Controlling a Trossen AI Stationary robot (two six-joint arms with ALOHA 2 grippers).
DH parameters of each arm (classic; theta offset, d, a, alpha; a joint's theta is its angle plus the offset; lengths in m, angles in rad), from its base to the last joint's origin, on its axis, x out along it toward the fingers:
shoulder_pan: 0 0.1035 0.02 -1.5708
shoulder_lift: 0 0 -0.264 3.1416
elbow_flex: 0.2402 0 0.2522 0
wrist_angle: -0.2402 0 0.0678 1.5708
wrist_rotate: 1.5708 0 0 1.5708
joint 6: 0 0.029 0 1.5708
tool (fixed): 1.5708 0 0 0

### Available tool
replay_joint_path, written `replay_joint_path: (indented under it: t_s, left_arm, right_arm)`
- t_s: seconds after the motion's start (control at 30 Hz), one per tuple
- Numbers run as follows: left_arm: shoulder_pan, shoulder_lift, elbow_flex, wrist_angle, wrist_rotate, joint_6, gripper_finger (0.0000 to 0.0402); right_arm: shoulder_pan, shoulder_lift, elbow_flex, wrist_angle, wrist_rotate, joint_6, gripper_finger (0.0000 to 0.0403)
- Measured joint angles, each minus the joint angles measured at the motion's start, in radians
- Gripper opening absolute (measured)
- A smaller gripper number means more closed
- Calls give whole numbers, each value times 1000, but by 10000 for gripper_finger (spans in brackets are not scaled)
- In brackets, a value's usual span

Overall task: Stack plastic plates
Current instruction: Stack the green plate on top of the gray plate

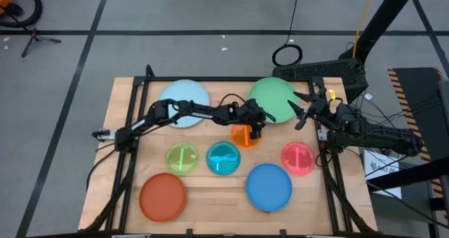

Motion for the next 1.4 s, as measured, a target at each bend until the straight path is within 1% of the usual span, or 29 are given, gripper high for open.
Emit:
replay_joint_path:
  t_s: [0.1,0.37,0.7,0.83,1.17,1.3,1.37,1.4]
  left_arm:
    - [0,2,0,-2,0,-4,241]
    - [7,2,0,10,0,-6,240]
    - [11,3,0,14,0,-6,208]
    - [11,3,0,14,0,-5,177]
    - [10,5,5,17,-9,33,64]
    - [11,7,57,1,-14,57,17]
    - [12,7,108,-50,-13,64,12]
    - [12,7,141,-101,-14,72,12]
  right_arm:
    - [0,0,0,-4,22,0,178]
    - [0,0,0,-13,25,-5,178]
    - [0,0,0,-13,25,-5,178]
    - [0,0,0,-13,25,-5,178]
    - [0,0,0,-14,25,-8,178]
    - [0,0,0,-25,25,-6,178]
    - [0,0,0,-38,25,-4,178]
    - [0,0,0,-42,25,1,178]
